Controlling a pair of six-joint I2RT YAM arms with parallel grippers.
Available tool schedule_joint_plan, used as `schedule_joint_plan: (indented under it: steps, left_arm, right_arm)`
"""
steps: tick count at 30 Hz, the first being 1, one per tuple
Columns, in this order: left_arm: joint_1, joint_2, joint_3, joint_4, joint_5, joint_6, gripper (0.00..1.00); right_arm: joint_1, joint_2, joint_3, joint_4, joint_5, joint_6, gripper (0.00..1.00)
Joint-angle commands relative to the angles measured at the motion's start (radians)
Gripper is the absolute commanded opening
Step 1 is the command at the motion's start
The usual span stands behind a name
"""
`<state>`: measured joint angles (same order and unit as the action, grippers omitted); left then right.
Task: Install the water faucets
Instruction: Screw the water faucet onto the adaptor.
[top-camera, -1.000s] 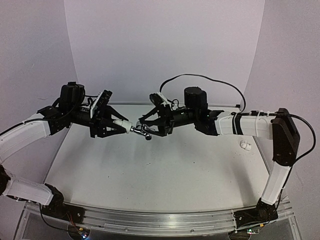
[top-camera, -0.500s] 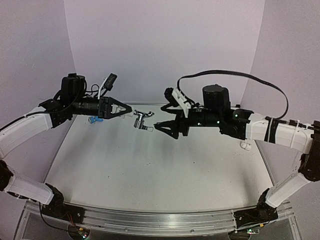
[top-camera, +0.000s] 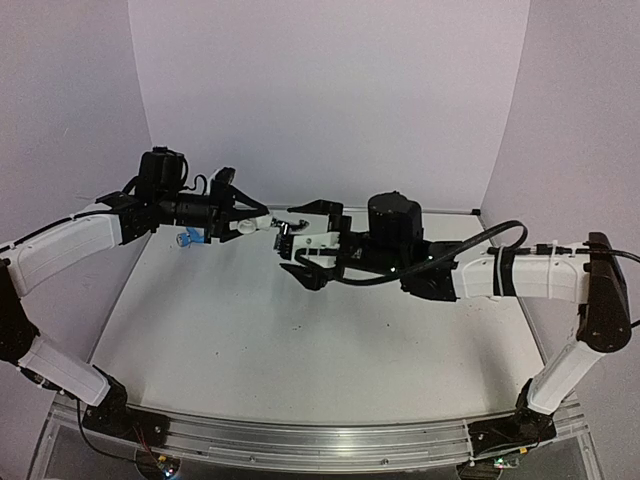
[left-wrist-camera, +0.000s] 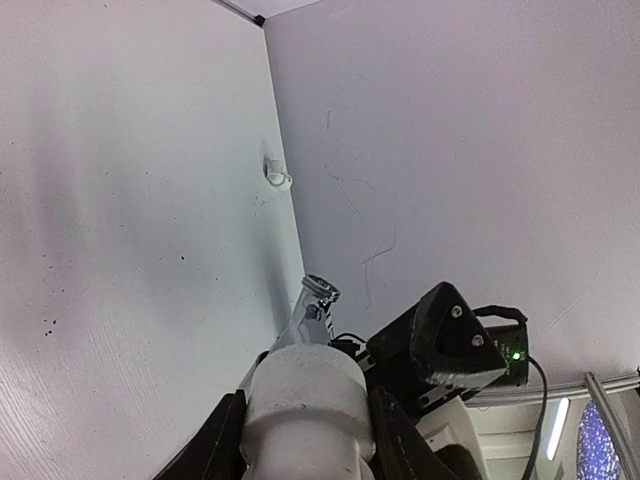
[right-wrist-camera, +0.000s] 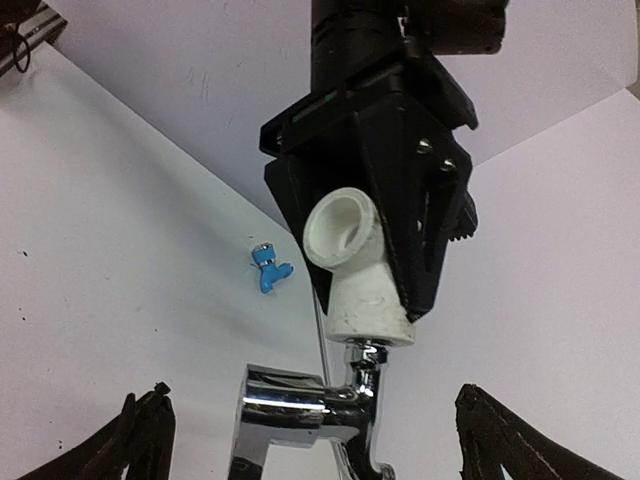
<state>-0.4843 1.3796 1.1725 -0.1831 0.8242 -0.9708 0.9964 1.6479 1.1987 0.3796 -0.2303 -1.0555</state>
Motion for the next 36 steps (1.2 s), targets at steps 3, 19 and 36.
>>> schedule_joint_plan:
  steps: [3, 19, 36]
  left_arm:
    - [0.001, -0.013, 0.073, 0.064, 0.016, -0.104, 0.0]
    - [0.003, -0.017, 0.053, 0.052, 0.042, -0.077, 0.0]
    - [-0.002, -0.037, 0.01, -0.122, 0.298, 0.957, 0.0]
  right_arm:
    - [0.055, 0.065, -0.032, 0.296, 0.181, -0.217, 0.98]
    - [0.076, 0.185, 0.046, 0.486, 0.439, -0.355, 0.56]
    - [-0.151, 0.059, 0.344, -0.531, -0.747, 0.556, 0.0]
